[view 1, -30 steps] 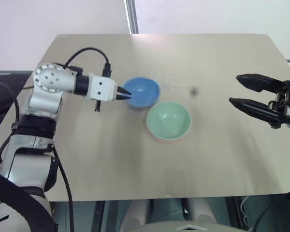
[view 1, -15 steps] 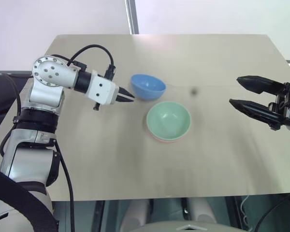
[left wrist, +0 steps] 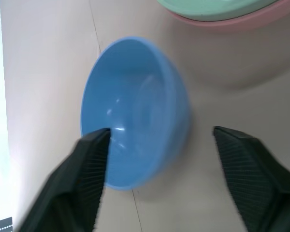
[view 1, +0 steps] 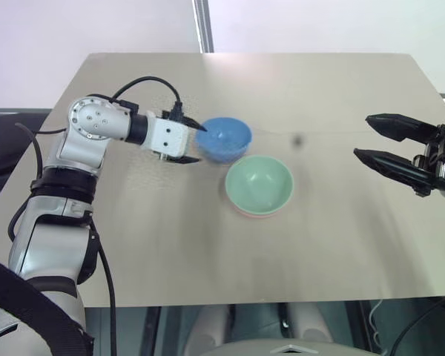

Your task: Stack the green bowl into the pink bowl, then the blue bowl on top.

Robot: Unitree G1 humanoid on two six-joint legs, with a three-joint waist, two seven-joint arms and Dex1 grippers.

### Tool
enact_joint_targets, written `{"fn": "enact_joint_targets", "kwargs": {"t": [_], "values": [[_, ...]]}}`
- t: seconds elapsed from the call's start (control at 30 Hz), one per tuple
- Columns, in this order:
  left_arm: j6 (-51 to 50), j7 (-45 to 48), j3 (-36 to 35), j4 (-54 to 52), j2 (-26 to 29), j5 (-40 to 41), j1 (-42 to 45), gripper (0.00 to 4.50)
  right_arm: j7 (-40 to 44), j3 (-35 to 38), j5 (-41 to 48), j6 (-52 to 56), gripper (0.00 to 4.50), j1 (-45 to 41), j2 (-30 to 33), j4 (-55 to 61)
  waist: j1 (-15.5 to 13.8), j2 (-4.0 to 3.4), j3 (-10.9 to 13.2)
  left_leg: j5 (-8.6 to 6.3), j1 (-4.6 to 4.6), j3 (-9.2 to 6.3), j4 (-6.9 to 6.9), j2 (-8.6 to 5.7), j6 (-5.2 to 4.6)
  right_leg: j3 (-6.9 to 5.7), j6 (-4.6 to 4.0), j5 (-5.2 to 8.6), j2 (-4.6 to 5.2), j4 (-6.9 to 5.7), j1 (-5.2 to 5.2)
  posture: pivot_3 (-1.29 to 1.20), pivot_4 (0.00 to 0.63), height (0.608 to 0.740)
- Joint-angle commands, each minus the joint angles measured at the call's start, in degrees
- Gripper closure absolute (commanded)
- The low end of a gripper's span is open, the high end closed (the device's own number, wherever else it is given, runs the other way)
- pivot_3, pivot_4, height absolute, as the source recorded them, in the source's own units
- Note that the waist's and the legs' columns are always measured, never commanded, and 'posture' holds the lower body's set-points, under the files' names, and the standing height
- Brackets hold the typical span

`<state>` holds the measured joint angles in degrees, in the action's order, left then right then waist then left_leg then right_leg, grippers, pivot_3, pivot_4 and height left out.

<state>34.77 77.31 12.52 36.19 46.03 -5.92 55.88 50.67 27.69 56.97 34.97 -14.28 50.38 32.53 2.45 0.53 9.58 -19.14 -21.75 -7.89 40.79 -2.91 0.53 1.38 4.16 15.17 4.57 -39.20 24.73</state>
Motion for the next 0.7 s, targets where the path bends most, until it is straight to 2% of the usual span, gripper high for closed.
{"fn": "enact_joint_targets", "kwargs": {"t": [0.03,0.4,0.47,0.53,0.7], "values": [[3.0,-0.3,0.5,0.6,0.4,-0.4,1.3,0.92,-0.4,0.7,0.2,-1.1,1.55,-0.9,1.0,0.7,0.0,0.0,0.0,0.0,0.0,0.0,0.02,0.0,0.0,0.0,0.0,0.0,0.0,-0.01,0.0,0.0,0.15,0.74],[4.3,-3.8,2.8,6.3,-1.8,-4.4,3.6,0.92,-1.1,0.6,-0.2,-1.0,1.55,-1.0,1.3,0.8,-0.1,0.01,0.0,0.0,0.0,0.01,0.32,-0.04,-0.01,0.03,0.0,0.0,0.0,-0.38,0.0,0.0,0.15,0.74],[2.4,-4.1,2.8,7.0,-2.2,-4.5,4.1,0.36,-1.3,0.6,-0.1,-1.0,1.55,-0.9,1.3,1.0,-0.1,0.01,0.0,0.0,0.0,0.0,0.37,-0.04,-0.01,0.03,0.0,0.0,0.0,-0.47,0.01,0.0,0.15,0.74],[2.1,-3.7,2.7,7.0,-2.6,-3.8,4.3,0.09,-1.5,0.7,0.0,-0.9,1.55,-0.9,1.3,1.1,0.0,0.01,0.0,0.0,0.01,0.0,0.39,-0.05,-0.01,0.04,0.0,0.0,0.0,-0.52,0.01,0.0,0.15,0.74],[3.3,-4.6,2.7,7.0,-3.0,-3.9,4.5,0.09,-1.7,0.9,0.1,-0.8,1.55,-0.6,1.4,1.2,0.0,0.01,0.0,0.0,0.02,0.01,0.4,-0.05,-0.01,0.06,0.0,0.0,0.0,-0.54,0.01,0.0,0.15,0.74]]}}
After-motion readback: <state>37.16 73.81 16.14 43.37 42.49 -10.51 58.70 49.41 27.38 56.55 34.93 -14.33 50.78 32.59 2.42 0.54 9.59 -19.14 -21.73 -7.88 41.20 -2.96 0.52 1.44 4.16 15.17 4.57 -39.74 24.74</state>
